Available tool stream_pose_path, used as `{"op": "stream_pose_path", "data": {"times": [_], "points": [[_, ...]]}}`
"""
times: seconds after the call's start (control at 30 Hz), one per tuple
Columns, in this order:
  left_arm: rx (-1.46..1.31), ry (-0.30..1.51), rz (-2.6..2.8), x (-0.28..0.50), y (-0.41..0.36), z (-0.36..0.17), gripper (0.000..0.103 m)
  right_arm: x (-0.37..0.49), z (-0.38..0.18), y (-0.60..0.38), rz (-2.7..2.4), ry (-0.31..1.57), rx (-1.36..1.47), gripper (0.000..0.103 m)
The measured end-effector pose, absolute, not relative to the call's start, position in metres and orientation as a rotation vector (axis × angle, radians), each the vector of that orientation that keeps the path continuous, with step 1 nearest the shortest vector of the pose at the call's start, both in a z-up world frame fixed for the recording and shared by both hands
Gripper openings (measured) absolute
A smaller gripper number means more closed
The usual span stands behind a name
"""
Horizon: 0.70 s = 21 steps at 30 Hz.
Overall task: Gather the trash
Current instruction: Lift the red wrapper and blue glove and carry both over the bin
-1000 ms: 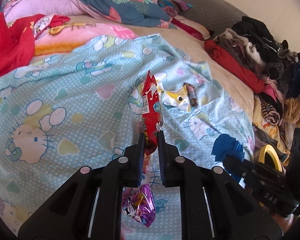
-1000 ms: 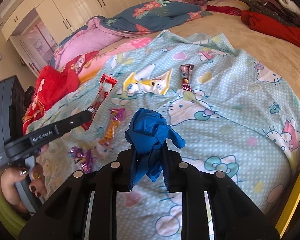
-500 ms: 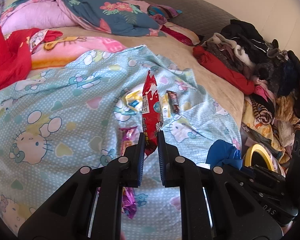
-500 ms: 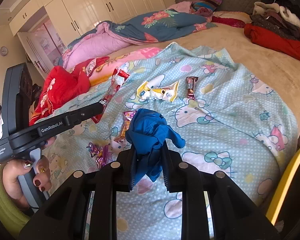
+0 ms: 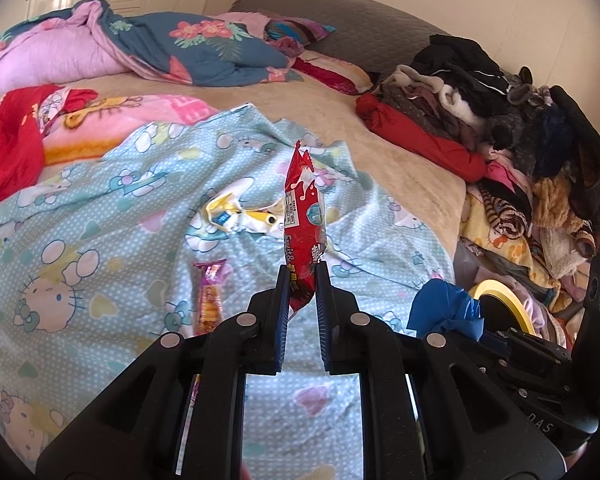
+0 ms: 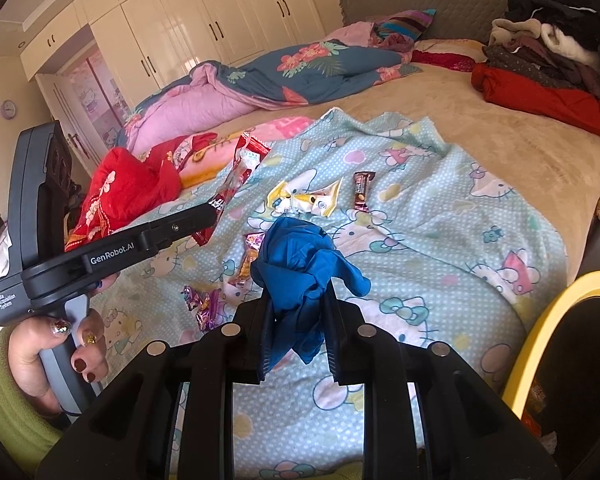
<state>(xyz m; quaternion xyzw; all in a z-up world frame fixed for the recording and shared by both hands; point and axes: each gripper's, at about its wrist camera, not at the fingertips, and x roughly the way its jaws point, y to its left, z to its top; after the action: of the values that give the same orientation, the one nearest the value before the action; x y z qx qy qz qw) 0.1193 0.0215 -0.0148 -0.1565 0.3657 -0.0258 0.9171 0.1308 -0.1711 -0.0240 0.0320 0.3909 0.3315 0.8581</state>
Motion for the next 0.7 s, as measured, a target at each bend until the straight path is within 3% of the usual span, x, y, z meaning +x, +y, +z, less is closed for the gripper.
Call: {"op": "stream_pose_path", "data": {"times": [0.7], "points": [[-0.252, 0.735, -0.141, 0.116, -0.034, 0.001, 0.008, 0.115, -0.01, -0.232, 0.601, 0.747, 0.117, 0.021]]}}
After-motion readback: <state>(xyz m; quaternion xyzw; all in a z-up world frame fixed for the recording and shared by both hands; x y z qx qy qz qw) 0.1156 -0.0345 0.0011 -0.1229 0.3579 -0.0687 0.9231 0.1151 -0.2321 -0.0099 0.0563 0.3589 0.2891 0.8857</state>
